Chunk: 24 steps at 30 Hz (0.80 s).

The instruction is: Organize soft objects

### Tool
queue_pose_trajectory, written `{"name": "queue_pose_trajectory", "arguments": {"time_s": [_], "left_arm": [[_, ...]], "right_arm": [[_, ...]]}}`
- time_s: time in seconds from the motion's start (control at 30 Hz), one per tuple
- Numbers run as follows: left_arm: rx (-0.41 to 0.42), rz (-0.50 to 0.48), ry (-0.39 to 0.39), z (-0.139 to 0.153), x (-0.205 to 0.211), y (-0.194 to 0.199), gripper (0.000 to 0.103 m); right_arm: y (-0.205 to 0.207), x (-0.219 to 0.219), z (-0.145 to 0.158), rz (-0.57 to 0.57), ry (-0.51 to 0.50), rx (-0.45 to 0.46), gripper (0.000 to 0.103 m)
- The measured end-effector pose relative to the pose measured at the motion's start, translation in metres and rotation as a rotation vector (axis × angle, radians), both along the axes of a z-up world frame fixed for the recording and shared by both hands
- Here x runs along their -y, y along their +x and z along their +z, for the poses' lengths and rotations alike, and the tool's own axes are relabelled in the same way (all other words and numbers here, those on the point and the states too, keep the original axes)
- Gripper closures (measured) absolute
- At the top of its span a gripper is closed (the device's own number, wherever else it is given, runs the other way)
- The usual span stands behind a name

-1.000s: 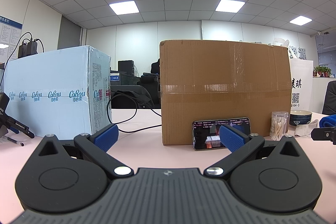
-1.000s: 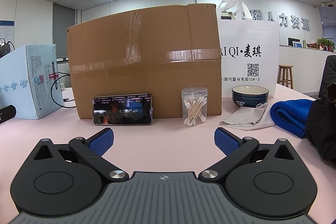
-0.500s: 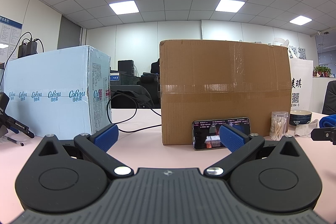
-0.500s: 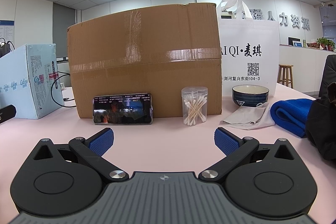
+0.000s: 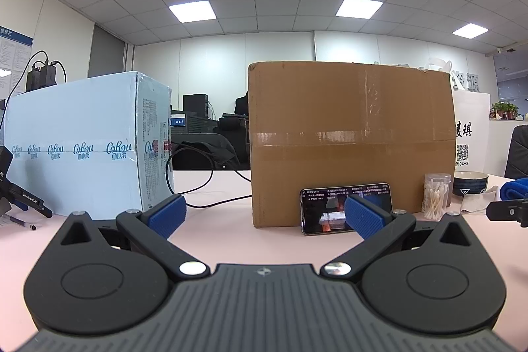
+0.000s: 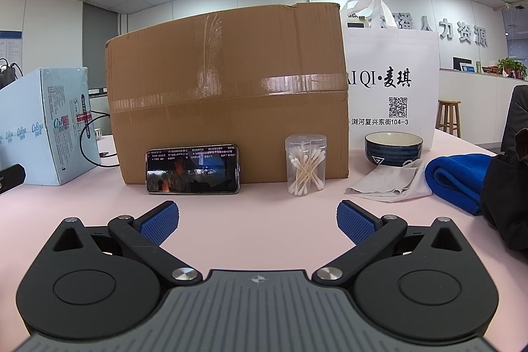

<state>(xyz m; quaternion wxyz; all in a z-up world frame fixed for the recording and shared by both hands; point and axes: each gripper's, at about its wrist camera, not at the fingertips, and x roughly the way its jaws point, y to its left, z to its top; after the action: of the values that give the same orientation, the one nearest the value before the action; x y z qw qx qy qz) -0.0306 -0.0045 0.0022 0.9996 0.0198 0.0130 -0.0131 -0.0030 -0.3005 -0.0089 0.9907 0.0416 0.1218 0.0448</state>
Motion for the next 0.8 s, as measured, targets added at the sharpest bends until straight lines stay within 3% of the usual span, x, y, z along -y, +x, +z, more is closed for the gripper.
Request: {"name": "queue_pose_trajectory", "arguments": {"time_s": [0.47, 0.8], "left_arm": [[-0.018, -0.008, -0.003, -0.0002, -0.0002, 0.0020, 0.000], [-0.052, 0.067, 0.006, -0.0008, -0.0004, 0.0087, 0.000]], "right_arm": [[-0.0003, -0.0022, -0.0003, -0.009, -0.017, -0.003, 0.000], [-0.0052, -0.0053, 0.0015, -0.012, -0.041, 0.034, 0.000]]}}
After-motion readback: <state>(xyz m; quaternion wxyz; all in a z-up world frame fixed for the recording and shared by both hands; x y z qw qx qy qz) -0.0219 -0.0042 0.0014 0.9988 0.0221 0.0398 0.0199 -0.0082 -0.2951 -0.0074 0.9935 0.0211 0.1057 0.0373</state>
